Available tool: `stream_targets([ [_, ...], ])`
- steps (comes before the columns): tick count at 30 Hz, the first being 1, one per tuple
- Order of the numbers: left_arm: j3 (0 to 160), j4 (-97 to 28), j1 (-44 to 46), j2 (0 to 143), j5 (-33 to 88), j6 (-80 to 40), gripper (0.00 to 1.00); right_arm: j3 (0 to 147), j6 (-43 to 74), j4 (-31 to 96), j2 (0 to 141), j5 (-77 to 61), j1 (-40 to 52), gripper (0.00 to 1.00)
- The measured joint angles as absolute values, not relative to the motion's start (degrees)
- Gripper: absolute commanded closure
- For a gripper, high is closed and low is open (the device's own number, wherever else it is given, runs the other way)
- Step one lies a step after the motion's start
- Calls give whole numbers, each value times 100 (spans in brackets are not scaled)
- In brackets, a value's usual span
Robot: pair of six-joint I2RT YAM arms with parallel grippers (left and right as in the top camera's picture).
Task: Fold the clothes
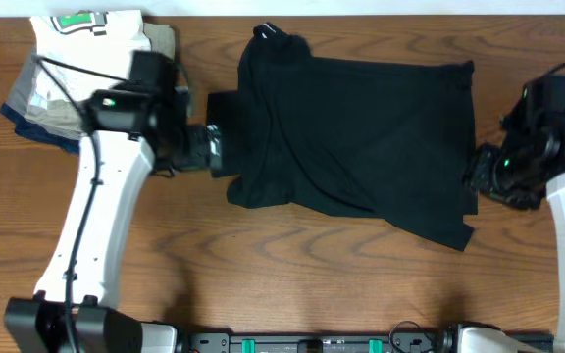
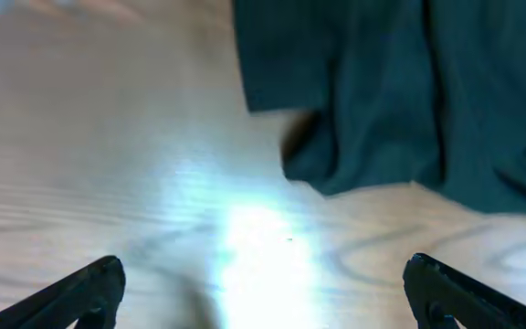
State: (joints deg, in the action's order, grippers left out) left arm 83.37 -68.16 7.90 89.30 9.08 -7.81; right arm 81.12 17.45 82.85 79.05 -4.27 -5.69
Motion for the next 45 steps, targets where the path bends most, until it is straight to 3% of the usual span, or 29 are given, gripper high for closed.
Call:
stream_targets([
  [9, 6171, -4912, 1734, 9002, 1046, -880, 6, 6807, 1750, 7662, 7846, -727, -569, 56],
  [15, 5061, -3297, 1852, 9026, 1059, -685, 6, 6772, 1739, 7533, 7846, -814, -569, 58],
  [24, 4254, -1911, 1855, 9032, 1009, -438, 12, 6770, 1739, 7430, 7846, -832, -569, 63],
  [27, 4246, -1745, 1855, 9035, 1011, -410, 27, 6770, 1739, 7417, 7846, -834, -569, 64],
  [30, 4235, -1608, 1855, 9035, 1015, -355, 35, 6770, 1739, 7382, 7846, -836, -569, 65],
  [35, 4228, -1621, 1870, 9035, 1035, -360, 81, 6770, 1739, 7382, 7846, -836, -569, 68],
  [37, 4224, -1667, 1887, 9035, 1039, -381, 94, 6770, 1739, 7384, 7846, -834, -569, 69],
  [45, 4427, -2700, 1824, 8993, 1052, -545, 94, 6770, 1739, 7557, 7846, -744, -569, 69],
])
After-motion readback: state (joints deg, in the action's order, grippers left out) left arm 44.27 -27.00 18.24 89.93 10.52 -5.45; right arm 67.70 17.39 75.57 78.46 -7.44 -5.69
